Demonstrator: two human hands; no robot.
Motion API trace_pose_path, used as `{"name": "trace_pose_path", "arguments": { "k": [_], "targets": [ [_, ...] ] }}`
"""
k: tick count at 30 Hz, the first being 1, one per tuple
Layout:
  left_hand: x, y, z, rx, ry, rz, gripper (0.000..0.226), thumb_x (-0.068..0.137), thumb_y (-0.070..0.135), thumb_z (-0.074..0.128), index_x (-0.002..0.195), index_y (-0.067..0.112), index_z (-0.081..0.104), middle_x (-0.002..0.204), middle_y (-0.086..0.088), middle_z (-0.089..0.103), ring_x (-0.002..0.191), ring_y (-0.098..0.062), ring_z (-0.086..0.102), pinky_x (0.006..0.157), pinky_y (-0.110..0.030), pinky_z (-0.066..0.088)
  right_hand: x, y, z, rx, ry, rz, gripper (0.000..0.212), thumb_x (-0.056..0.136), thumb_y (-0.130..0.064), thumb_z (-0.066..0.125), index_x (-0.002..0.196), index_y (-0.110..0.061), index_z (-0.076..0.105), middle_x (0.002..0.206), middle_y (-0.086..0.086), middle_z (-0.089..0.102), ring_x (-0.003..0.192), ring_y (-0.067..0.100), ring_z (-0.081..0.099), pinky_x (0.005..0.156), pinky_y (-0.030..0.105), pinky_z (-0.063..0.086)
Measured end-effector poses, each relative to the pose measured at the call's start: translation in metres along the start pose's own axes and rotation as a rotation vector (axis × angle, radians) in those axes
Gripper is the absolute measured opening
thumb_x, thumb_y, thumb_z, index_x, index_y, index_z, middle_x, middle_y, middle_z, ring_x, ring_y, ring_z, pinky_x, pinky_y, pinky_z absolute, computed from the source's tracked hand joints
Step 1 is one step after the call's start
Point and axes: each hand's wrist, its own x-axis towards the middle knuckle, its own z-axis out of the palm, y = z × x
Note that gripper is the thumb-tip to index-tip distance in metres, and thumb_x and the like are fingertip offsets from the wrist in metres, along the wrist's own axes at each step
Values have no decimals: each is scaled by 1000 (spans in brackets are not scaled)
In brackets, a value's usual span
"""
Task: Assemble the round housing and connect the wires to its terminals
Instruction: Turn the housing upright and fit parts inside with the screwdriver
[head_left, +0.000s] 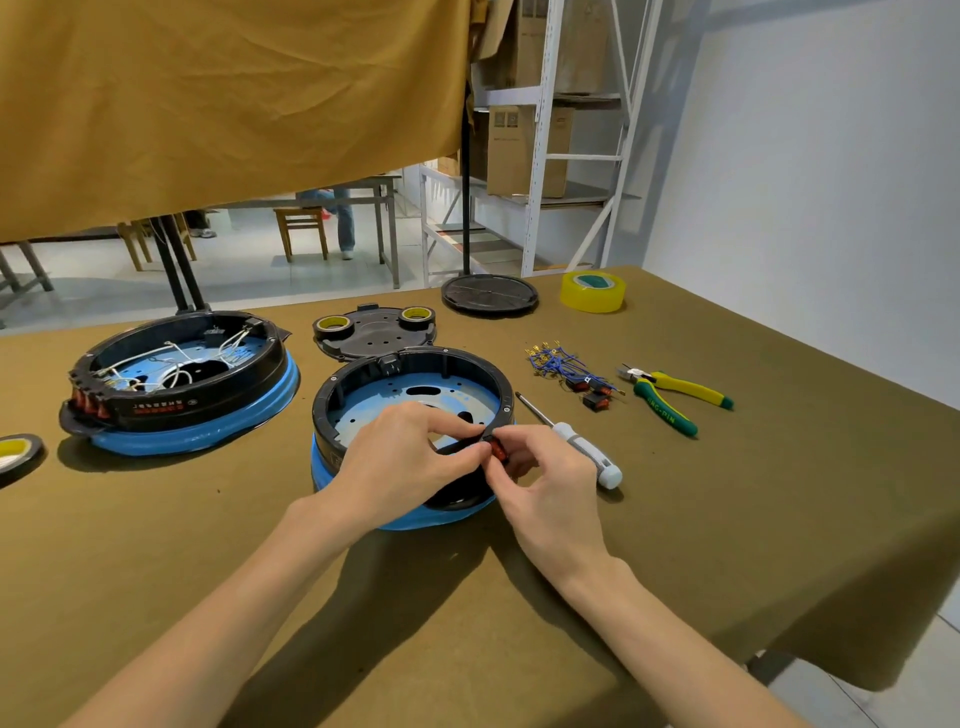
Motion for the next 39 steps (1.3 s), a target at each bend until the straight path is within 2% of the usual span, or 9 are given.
{"name": "trace_pose_path", "arguments": {
  "k": [3, 5, 9, 14, 18, 24, 32, 35, 39],
  "targets": [
    [-1, 3, 1, 4, 23, -11, 25, 93, 45, 69, 114, 36, 78, 99, 19, 76, 68, 23, 53, 48, -5, 37, 1, 0, 1, -11, 11, 27, 19, 88, -16, 79, 103, -21, 70, 91, -13, 69, 86, 4, 65, 74, 15, 53],
    [-2, 4, 0, 26, 19, -25, 25, 93, 44, 69, 115, 37, 78, 104, 19, 76, 71, 17, 57, 54, -5, 41, 0, 2, 0, -6, -16, 28, 15, 87, -16, 79, 100, -19, 72, 90, -12, 70, 88, 3, 66, 76, 16, 55],
    [-2, 5, -1, 35, 17, -40, 26, 93, 45, 69, 117, 37, 77, 110, 18, 76, 97, 1, 66, 78, -23, 58, -2, 2, -5, 3, -70, 17, 23, 87, -16, 79, 109, -20, 74, 98, -12, 72, 96, -1, 66, 81, 10, 52],
    [0, 2, 2, 44, 11, -77, 32, 93, 51, 66, 120, 35, 76, 108, 16, 77, 101, 1, 69, 85, -33, 62, -6, 2, -4, -46, -62, 49, 34, 88, -19, 79, 120, -22, 70, 105, -13, 70, 101, -1, 62, 88, 11, 50],
    [1, 2, 3, 112, -10, -87, 34, 94, 57, 59, 117, 38, 76, 105, 18, 76, 100, 1, 68, 85, -34, 61, -6, 2, -3, -15, -31, 71, 27, 87, -19, 80, 112, -24, 73, 97, -15, 70, 95, 2, 64, 81, 14, 52],
    [0, 3, 0, 62, -24, -66, 26, 95, 55, 60, 112, 44, 77, 95, 23, 75, 94, 1, 68, 80, -37, 61, -5, 1, -7, 87, -8, 91, 26, 85, -17, 82, 104, -31, 72, 93, -21, 70, 93, 6, 66, 76, 12, 51],
    [4, 4, 1, 103, -65, -79, 31, 94, 59, 60, 115, 42, 75, 102, 21, 75, 97, 1, 68, 84, -38, 60, -5, 5, -6, 147, -13, 110, 17, 85, -9, 82, 98, -18, 78, 90, -13, 73, 90, 8, 69, 77, 17, 56],
    [3, 6, 1, 195, -105, -64, 40, 95, 64, 52, 120, 40, 73, 100, 17, 76, 92, -4, 68, 79, -38, 61, -4, 5, -5, 140, -15, 111, 17, 85, -9, 81, 98, -18, 78, 91, -13, 73, 91, 7, 69, 77, 17, 56],
    [9, 7, -2, 207, -192, -98, 43, 93, 69, 51, 103, 35, 76, 88, 8, 76, 83, -10, 70, 73, -40, 61, -3, 5, -5, 134, -25, 134, 17, 86, -12, 81, 99, -21, 77, 90, -15, 73, 91, 7, 69, 78, 20, 57]
  ]
}}
